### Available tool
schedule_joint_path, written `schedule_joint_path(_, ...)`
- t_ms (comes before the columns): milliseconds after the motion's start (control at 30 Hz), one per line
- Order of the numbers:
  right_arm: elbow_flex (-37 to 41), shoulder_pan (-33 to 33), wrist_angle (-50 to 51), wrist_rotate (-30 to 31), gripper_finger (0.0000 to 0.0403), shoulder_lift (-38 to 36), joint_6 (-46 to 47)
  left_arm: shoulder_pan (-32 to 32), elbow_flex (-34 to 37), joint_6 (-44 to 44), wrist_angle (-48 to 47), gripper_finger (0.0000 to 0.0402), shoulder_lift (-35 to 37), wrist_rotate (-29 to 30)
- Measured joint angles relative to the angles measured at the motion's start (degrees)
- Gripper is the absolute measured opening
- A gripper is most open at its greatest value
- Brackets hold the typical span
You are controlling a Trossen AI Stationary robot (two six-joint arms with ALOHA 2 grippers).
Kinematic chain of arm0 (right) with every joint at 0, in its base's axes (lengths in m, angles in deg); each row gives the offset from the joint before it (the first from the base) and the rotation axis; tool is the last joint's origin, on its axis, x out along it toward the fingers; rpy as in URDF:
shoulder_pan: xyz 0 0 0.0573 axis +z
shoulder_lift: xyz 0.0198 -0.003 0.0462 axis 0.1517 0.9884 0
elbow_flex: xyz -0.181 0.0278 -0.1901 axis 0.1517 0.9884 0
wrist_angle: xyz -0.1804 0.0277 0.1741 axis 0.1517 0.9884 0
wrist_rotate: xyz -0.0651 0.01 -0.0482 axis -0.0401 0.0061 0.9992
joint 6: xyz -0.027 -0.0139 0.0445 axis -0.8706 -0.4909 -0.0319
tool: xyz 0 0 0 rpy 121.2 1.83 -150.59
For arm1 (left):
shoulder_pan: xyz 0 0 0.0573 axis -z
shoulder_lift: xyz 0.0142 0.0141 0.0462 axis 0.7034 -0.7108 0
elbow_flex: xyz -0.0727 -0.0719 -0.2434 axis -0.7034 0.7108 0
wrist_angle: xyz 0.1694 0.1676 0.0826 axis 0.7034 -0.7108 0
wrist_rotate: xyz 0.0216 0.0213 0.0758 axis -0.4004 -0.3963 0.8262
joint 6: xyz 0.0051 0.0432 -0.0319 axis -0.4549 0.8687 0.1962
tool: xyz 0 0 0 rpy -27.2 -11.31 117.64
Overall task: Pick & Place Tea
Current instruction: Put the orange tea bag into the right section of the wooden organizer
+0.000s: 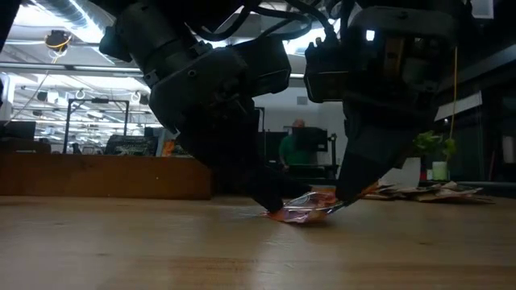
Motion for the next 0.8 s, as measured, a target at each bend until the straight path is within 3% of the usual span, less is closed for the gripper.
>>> schedule_joint_path(167,-0.1,0.0,0.8,0.3,0.0005,0.0,-0.3,0.0,0.2,2.0,-1.0,0.0011,0.8,-0.1)
schedule_joint_path(433,-0.1,0.2,1.6,1.5,0.0004,-0.1,-2.0,0.4,0.2,3.7,-4.4,0.0064,5.1,1.4)
schedule_joint_path(800,-0.1,2.0,2.2,11.1,0.0002,-0.1,-6.1,-0.8,0.0,0.4,-5.8,0.0146,6.9,1.3)
